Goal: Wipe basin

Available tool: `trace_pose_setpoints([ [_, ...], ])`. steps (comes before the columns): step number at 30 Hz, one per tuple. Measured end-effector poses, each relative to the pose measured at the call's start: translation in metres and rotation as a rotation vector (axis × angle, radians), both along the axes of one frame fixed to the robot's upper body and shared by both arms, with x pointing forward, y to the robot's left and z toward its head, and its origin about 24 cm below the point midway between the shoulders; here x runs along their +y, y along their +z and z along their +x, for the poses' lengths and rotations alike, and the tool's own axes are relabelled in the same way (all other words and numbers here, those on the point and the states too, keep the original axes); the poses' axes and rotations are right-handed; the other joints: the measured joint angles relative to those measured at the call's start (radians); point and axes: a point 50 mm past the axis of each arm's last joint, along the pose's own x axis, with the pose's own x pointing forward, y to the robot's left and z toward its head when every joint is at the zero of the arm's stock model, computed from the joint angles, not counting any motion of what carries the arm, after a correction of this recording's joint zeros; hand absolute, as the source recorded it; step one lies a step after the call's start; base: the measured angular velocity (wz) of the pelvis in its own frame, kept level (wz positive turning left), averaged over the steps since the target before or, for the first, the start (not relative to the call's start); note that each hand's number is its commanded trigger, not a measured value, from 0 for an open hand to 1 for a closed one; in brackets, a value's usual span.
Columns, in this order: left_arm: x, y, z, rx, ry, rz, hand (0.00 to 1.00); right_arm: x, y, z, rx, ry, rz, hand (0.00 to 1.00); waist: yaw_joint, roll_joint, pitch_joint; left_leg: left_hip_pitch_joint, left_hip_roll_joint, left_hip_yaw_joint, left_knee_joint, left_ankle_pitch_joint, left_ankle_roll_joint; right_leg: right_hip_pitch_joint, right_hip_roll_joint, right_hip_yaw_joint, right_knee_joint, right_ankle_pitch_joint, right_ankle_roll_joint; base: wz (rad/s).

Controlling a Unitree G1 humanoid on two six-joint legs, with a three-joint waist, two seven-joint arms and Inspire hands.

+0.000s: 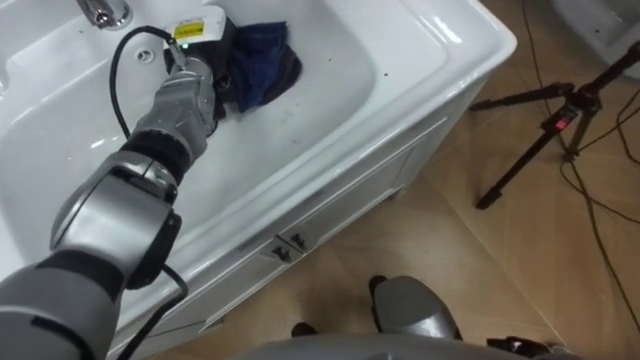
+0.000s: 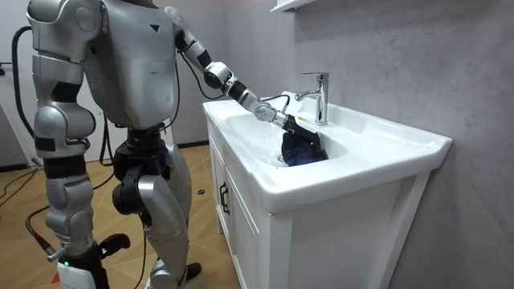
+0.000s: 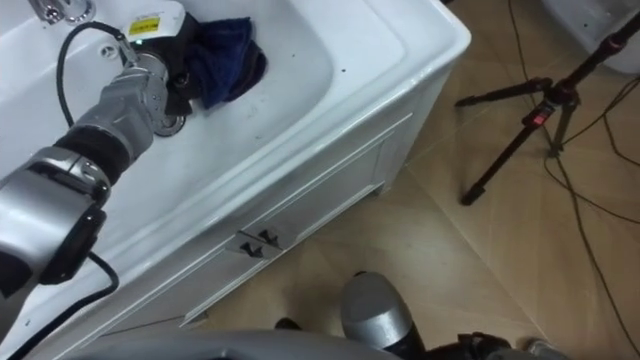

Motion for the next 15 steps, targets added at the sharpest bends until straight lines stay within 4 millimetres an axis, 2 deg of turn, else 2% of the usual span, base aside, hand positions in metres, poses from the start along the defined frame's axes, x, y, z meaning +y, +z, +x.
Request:
trace_pose_setpoints([
  [3, 0.000, -0.001, 0.000, 0.001, -0.012, 0.027, 1.00, 0.000, 0.000, 0.003, -0.009, 0.002, -0.001, 0.00, -0.002, 0.001, -0.0004, -0.001, 0.000, 0.000, 0.000, 0.002, 0.001, 0.000, 0.000, -0.001, 0.000, 0.000, 0.000, 0.00],
  [7, 0.002, -0.003, -0.002, 0.001, -0.007, 0.035, 1.00, -0.001, 0.002, 0.009, -0.036, 0.011, -0.004, 0.00, -0.002, 0.011, -0.0071, -0.008, 0.000, -0.004, 0.003, 0.002, 0.001, 0.000, 0.000, -0.001, -0.001, 0.000, 0.000, 0.00],
  [10, 0.004, -0.006, -0.003, 0.009, -0.004, 0.037, 1.00, -0.002, 0.003, 0.012, -0.049, 0.007, -0.006, 0.00, 0.000, 0.013, -0.0085, -0.009, 0.000, -0.007, 0.003, 0.002, 0.001, 0.000, 0.000, -0.003, -0.001, 0.000, 0.000, 0.01],
  [15, 0.018, -0.016, -0.013, 0.036, 0.032, 0.034, 1.00, -0.003, 0.003, 0.013, -0.057, -0.003, -0.015, 0.00, 0.008, 0.018, -0.0111, 0.001, 0.000, -0.012, 0.003, 0.003, -0.001, 0.006, 0.002, -0.005, 0.000, -0.002, -0.002, 0.00],
])
